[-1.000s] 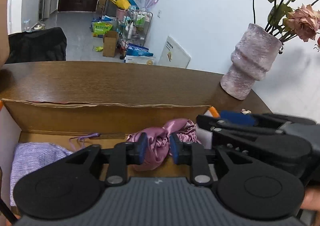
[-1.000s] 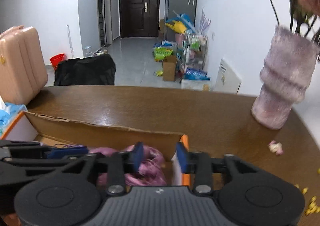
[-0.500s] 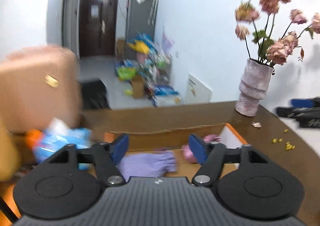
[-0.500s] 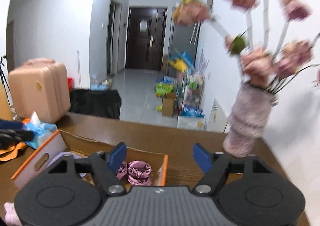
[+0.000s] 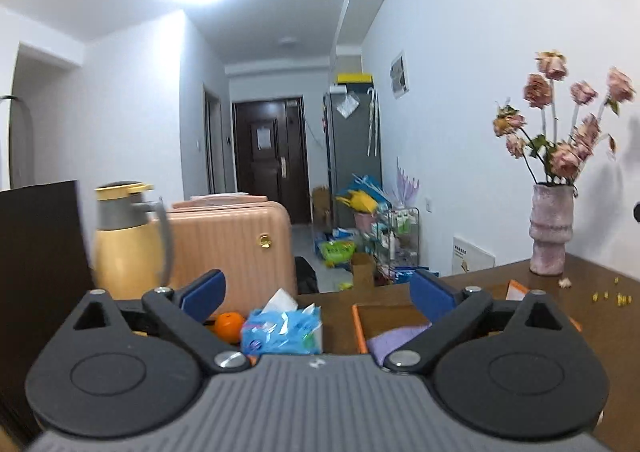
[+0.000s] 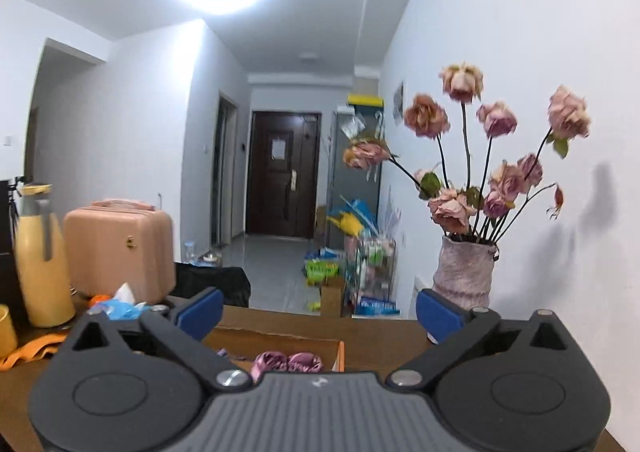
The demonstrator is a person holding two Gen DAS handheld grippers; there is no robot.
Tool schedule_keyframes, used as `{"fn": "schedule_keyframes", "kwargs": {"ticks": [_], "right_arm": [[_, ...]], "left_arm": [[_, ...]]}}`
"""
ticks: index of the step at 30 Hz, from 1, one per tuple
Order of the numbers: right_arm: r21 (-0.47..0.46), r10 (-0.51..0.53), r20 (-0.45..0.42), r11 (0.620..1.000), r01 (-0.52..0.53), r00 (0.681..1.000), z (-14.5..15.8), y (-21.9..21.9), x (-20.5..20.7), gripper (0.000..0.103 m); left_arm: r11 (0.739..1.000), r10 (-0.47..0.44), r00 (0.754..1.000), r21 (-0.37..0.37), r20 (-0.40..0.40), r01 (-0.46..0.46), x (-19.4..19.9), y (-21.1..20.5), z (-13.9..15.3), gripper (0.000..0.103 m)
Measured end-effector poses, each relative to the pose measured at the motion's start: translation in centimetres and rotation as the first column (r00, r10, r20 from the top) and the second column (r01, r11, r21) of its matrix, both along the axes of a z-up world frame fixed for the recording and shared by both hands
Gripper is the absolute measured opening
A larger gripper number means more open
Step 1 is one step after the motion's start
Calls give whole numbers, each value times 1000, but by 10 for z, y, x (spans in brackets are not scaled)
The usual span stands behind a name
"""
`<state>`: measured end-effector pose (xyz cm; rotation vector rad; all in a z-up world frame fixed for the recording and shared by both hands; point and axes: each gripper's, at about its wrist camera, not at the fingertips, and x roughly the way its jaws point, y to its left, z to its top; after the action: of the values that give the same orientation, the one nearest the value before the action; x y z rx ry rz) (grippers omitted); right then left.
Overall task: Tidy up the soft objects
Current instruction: 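Withdraw both open tools from the box back over the table items, then close the left tool on the lavender fuzzy headband and lift it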
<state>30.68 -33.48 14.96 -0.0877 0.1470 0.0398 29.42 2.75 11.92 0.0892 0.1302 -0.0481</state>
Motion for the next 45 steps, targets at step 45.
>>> {"fn": "schedule_keyframes", "kwargs": {"ticks": [45], "right_arm": [[131, 51, -190, 991, -26, 980, -170, 73, -213, 102]], "left_arm": [[995, -42, 976, -101, -216, 21, -176, -2, -140, 103]]}}
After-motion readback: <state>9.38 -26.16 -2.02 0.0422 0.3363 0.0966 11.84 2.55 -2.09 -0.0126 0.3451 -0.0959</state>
